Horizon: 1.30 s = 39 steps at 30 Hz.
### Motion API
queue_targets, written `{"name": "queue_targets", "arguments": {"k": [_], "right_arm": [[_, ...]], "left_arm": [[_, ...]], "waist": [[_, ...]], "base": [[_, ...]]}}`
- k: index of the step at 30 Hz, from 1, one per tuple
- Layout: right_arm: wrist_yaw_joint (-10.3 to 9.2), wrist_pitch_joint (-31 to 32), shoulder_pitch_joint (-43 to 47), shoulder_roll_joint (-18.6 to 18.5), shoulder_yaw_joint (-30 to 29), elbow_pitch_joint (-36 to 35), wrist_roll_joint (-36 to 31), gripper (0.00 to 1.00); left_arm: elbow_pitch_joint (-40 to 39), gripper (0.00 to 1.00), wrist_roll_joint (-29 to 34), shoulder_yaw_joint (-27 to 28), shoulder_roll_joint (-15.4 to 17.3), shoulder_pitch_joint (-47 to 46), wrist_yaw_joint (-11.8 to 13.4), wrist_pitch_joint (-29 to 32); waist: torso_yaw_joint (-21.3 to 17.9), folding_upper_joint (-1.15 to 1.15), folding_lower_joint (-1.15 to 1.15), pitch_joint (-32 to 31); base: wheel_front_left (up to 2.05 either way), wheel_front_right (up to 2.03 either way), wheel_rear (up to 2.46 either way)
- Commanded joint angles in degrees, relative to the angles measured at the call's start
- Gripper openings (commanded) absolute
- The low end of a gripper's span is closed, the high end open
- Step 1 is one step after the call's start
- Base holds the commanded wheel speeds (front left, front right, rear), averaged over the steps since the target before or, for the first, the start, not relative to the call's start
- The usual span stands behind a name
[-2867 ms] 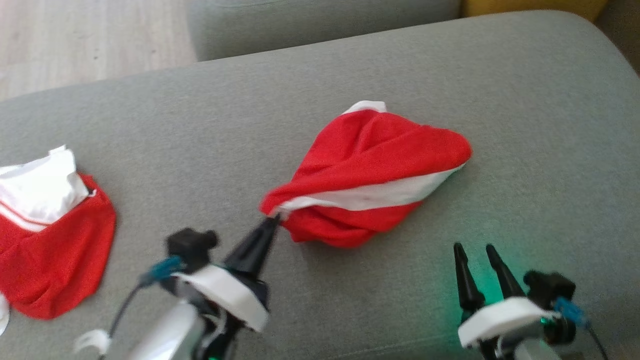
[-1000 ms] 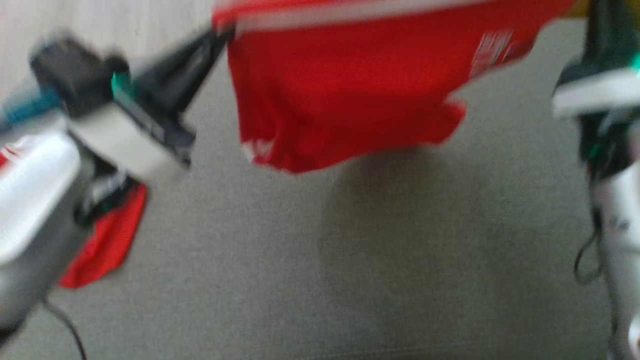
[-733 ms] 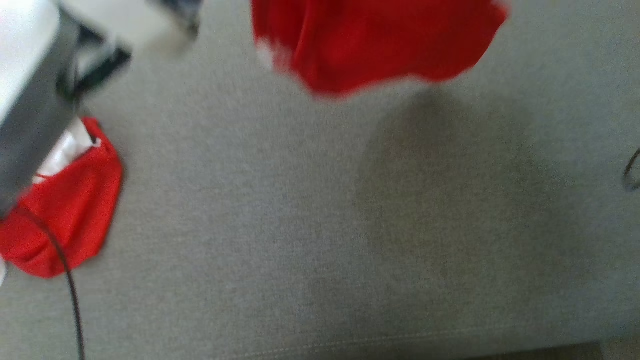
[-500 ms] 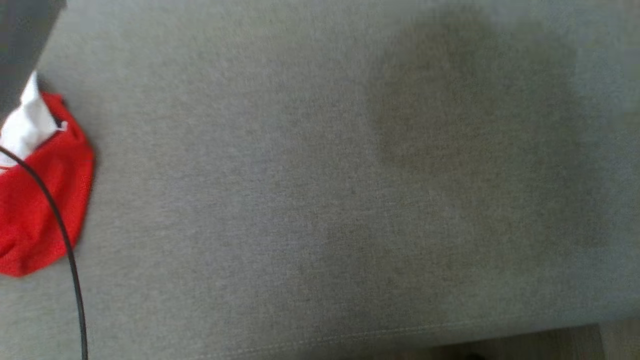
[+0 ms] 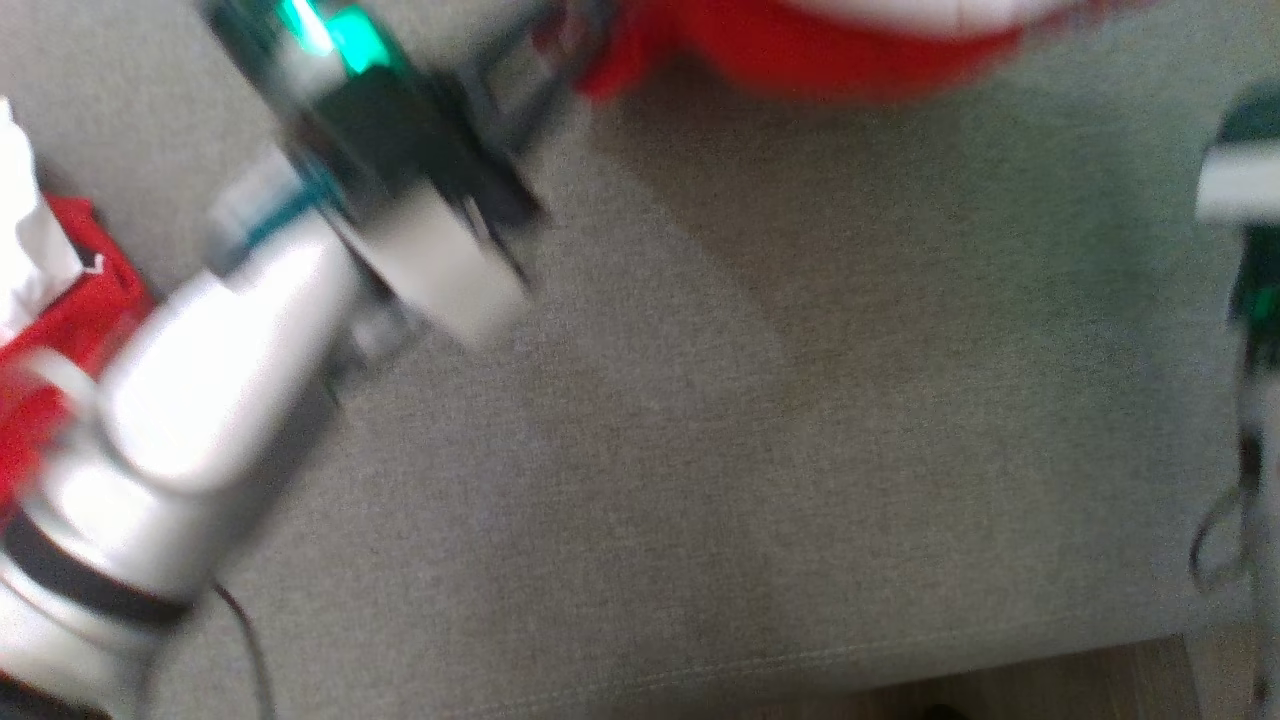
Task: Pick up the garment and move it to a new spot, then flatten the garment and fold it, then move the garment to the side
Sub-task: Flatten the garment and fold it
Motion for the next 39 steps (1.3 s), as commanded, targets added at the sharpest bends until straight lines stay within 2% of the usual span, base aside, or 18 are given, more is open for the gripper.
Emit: {"name": "queue_targets", "arguments": {"k": [1,5,12,17,21,23,26,31,34,39], "right_arm": [[0.30,-0.1,4.2,0.4,-1.2,-3.8,-1.1,0.00],[0.30,2.0,16.6,3.1,-6.2,-9.5,-3.0,0.00],[0.30,8.4,33.8,7.7,-9.7,-20.5,-4.3,0.00],[0.30,12.2,41.3,9.0,-13.9,-27.7,-5.1,0.00],[0.30,15.0,45.6,9.5,-16.7,-32.9,-6.0,0.00],[0.30,16.5,46.3,9.9,-18.4,-35.0,-6.8,0.00],[0.30,18.7,44.6,10.4,-19.2,-34.4,-7.9,0.00],[0.30,20.7,40.6,10.0,-20.1,-31.1,-9.9,0.00],[0.30,21.6,35.8,9.0,-20.9,-27.7,-11.7,0.00],[0.30,23.8,26.9,5.1,-19.2,-21.2,-15.4,0.00]], "left_arm": [[-3.0,0.00,-0.4,2.1,0.3,1.8,0.1,-0.2],[-4.9,0.00,0.5,-1.0,-2.1,13.0,0.1,-0.2],[-1.7,0.00,-1.6,-9.3,-1.4,28.2,0.1,-0.2],[1.9,0.00,-5.4,-17.2,0.6,31.7,0.1,-0.2],[2.3,0.00,-9.1,-20.2,0.5,31.7,0.1,-0.2],[0.8,0.00,-12.2,-17.7,-0.9,31.6,0.1,-0.2],[-0.8,0.00,-16.2,-13.9,-3.0,31.3,0.1,-0.2],[-2.0,0.00,-18.2,-11.9,-5.5,27.9,0.1,-0.2],[-1.7,0.00,-20.4,-10.6,-7.6,25.4,0.1,-0.2],[-0.2,0.00,-24.2,-8.4,-10.3,22.2,0.1,-0.2]], "waist": [[-0.2,0.00,0.01,-2.3],[-1.4,0.00,0.01,-6.1],[-4.6,0.00,0.01,-11.5],[-4.9,0.00,0.01,-13.3],[-3.6,0.00,0.01,-13.2],[-2.1,0.00,0.01,-12.5],[-0.1,0.00,0.01,-11.7],[3.1,0.00,0.01,-10.5],[4.8,0.00,0.01,-9.6],[6.8,0.00,0.01,-7.8]], "base": [[0.00,0.00,0.00],[0.00,0.00,0.00],[0.00,0.00,0.00],[0.00,0.00,0.00],[0.00,0.00,0.00],[0.00,0.00,0.00],[0.00,0.00,0.00],[0.00,0.00,0.00],[0.00,0.00,0.00],[0.00,0.00,0.00]]}}
